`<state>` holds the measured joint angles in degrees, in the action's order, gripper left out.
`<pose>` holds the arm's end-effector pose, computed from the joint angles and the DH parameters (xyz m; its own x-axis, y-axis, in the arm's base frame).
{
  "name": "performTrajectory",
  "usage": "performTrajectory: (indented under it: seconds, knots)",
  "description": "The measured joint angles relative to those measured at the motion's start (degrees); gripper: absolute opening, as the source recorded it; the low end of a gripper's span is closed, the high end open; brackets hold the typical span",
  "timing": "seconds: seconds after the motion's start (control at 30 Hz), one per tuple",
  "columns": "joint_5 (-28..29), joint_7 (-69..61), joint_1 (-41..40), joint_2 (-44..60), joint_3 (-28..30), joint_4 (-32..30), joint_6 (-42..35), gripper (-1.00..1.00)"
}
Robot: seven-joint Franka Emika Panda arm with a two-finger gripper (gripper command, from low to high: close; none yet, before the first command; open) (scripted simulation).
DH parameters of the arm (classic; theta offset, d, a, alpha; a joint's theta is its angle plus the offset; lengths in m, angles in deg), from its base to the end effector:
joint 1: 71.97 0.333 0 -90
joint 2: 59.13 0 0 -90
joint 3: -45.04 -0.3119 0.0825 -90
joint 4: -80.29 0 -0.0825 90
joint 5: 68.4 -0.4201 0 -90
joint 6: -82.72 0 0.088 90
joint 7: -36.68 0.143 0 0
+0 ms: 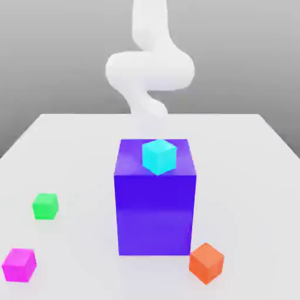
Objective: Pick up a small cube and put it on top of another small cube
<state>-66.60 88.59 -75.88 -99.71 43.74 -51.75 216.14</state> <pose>0.4425 -0.0193 0.6478 0.4197 -0.7892 0.4483 -0.6167 -0.6103 -0.4971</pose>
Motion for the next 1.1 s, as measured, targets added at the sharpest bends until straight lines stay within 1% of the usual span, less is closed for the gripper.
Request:
performTrajectory:
  seconds: [0.17, 0.3, 0.47, 0.57, 0.73, 0.83, 0.93, 1.07, 1.1]
  knots:
    - [3.70, 12.47, -7.73, 10.81, -2.22, -0.52, 3.35, 0.00]
    - [6.62, 22.16, -12.67, 19.22, -2.79, -0.91, 5.89, 0.00]
    - [9.42, 33.65, -16.99, 29.65, -1.46, -1.40, 9.11, 0.00]
    - [9.90, 39.70, -19.58, 35.79, -0.11, -1.75, 11.20, 0.00]
    - [7.65, 47.60, -23.45, 45.75, 1.69, -2.45, 14.98, 0.00]
    - [4.22, 50.90, -24.87, 51.52, 2.49, -2.91, 17.36, 0.00]
    - [-0.76, 53.05, -27.12, 57.10, 2.52, -3.34, 19.63, 0.00]
    - [-2.80, 53.32, -28.15, 65.32, 2.09, -2.06, 25.53, 0.00]
    - [-2.85, 53.32, -28.20, 67.41, 2.05, -1.65, 27.14, -1.00]
